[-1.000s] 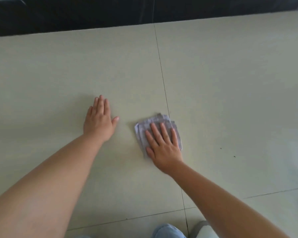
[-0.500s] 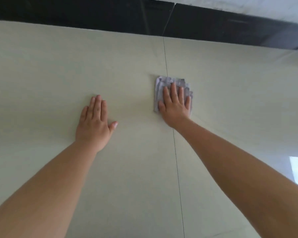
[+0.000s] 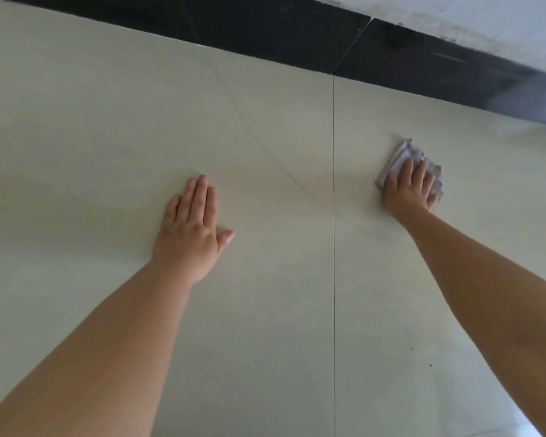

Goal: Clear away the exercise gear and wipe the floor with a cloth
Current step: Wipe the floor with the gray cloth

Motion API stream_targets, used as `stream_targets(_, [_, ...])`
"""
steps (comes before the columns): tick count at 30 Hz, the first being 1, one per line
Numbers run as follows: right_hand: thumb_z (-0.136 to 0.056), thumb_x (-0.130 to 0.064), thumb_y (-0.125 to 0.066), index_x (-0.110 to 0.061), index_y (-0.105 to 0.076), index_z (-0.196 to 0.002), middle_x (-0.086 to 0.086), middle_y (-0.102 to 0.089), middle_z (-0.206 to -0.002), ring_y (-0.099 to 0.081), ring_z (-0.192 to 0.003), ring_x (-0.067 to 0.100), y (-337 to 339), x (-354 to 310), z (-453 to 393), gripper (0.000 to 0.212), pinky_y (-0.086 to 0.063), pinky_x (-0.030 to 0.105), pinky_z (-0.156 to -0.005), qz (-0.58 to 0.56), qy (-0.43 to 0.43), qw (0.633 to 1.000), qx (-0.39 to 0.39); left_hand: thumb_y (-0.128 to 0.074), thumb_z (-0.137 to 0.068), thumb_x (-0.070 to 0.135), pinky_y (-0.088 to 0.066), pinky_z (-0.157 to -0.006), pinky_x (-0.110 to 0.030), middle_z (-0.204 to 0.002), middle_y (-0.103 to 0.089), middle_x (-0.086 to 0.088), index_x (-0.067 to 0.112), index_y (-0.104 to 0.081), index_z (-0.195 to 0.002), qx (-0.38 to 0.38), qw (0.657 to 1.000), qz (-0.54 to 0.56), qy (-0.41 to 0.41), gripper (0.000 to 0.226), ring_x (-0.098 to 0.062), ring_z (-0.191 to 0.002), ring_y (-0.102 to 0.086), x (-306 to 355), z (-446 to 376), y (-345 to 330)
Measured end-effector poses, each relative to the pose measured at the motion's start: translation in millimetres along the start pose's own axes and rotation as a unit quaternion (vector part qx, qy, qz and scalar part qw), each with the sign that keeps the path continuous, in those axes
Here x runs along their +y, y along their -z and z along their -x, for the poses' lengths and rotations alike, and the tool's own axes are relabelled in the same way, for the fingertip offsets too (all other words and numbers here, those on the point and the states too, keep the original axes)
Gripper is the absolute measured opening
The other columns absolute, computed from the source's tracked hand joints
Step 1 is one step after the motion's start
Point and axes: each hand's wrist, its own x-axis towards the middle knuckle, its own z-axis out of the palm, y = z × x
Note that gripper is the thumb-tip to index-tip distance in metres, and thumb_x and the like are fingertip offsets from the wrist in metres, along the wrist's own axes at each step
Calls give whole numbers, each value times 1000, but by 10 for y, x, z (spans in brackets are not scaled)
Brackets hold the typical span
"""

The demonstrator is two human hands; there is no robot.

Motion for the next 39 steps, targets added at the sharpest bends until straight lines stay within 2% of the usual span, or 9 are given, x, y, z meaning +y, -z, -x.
stream_targets(3, [-100,-33,-16,-21,5,-149,5,13,-158,13,-145,27,94,-847,-207,55,6,50,-117,3,80,997,-7,-36,-74,39,-28,-94,-42,-120,-60,-34,-18,-59,-112,4,1000,-12,5,73,-47,-107,-61,-8,-23,9])
stream_targets(6, [-100,-39,-16,-25,1,-149,1,11,-159,11,-146,23,-25,-1328,192,54,7,45,-117,26,233,972,-10,-35,-74,40,-43,-93,-43,-120,-60,-34,-17,-60,-112,-1,1000,-25,5,72,-46,-107,-62,23,-27,10])
stream_targets(11, [-97,-48,0,-26,-14,-147,-1,-12,-158,-12,-146,23,-362,-259,951,56,-1,39,-115,120,449,885,-34,-35,-73,39,-24,-92,-40,-120,-60,-33,-17,-60,-112,0,1000,-29,13,73,-47,-107,-61,27,-31,25])
stream_targets(15, [-80,-67,5,-20,2,-147,0,11,-157,10,-146,21,-61,355,503,82,5,39,-117,77,215,972,-51,-35,-73,40,-25,-91,-40,-120,-61,-31,-16,-61,-111,5,999,-33,10,73,-46,-106,-62,15,-36,26])
stream_targets(18, [-98,-41,-18,-15,0,-149,10,7,-158,8,-146,30,166,-218,-67,60,-1,53,-117,27,69,997,-15,-35,-73,40,-25,-91,-40,-119,-61,-32,-17,-61,-111,16,999,-46,1,73,-47,-105,-62,14,-26,23])
stream_targets(24, [-100,-40,-13,-25,7,-148,1,16,-158,16,-145,24,7,-1523,290,55,10,46,-116,60,272,959,-40,-36,-74,39,-31,-91,-44,-120,-58,-36,-19,-59,-112,27,998,-57,4,73,-50,-108,-60,-10,-35,-34])
stream_targets(30, [-84,-57,13,-23,0,-147,-6,7,-154,13,-143,16,-414,-534,1233,73,7,38,-116,78,339,936,-53,-43,-73,38,-48,-81,-60,-119,-59,-37,-20,-59,-110,-70,997,-38,-7,71,-51,-107,-59,13,-5,46])
stream_targets(33, [-96,-48,6,-21,-12,-148,2,-22,-153,8,-146,17,-660,220,1707,61,-9,39,-117,135,285,946,-69,-58,-73,31,-43,-90,-61,-127,-51,-39,-21,-53,-118,-23,1000,-17,12,69,-53,-116,-52,52,-6,109])
stream_targets(39, [-45,-72,46,-11,29,-128,-4,35,-136,26,-134,14,-644,691,2544,105,6,36,-118,100,113,972,-178,-35,-99,36,2,-119,-36,-158,11,-15,-1,1,-149,-82,995,1,65,72,-25,-147,9,104,39,230])
